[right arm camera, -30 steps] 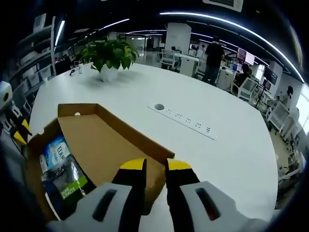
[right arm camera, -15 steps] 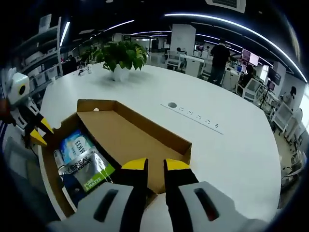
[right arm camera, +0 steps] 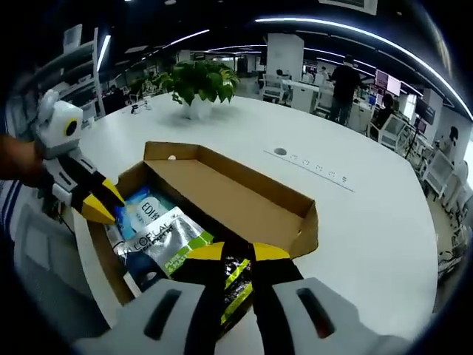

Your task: Operate the shoe box by opening the lid, removing the specified soft item, and placing it in the target area until the item is outside and the box remains undamaged.

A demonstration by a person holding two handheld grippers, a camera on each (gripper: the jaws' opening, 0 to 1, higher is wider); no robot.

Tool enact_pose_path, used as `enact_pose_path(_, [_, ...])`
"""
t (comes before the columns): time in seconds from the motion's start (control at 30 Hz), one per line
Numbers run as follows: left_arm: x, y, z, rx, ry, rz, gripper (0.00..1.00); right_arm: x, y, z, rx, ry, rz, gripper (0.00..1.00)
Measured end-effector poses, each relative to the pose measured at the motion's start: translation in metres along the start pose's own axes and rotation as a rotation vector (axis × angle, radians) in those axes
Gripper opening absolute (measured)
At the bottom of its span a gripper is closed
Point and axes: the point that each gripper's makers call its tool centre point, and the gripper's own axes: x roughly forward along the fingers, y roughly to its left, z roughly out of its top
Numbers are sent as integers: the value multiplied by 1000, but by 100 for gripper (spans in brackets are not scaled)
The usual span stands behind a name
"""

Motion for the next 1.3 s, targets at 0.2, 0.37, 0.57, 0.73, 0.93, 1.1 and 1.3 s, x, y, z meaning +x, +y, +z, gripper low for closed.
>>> enact_pose_path(0.2, [12,-5,-2,-82,-2,-22,22,-6,9,-10,11,3,13,9])
enact_pose_path(0.37, [24,-3,-2,-206,-7,-34,21,-11,16,-18,35,0,20,9])
enact_pose_path(0.57, [38,-13,1,-208,5,-38,20,-17,20,-29,48,7,26,9])
enact_pose_path(0.73, [45,-13,0,-233,13,-30,19,-22,20,-34,58,7,25,9])
enact_pose_path(0.93, [47,-10,-7,-225,45,-7,7,-25,22,-34,68,-5,31,9])
enact_pose_path(1.1, [48,-13,-7,-182,42,-1,0,-24,25,-36,67,4,39,8])
enact_pose_path(1.3, [40,-8,-8,-112,45,33,0,-23,28,-35,58,4,46,8])
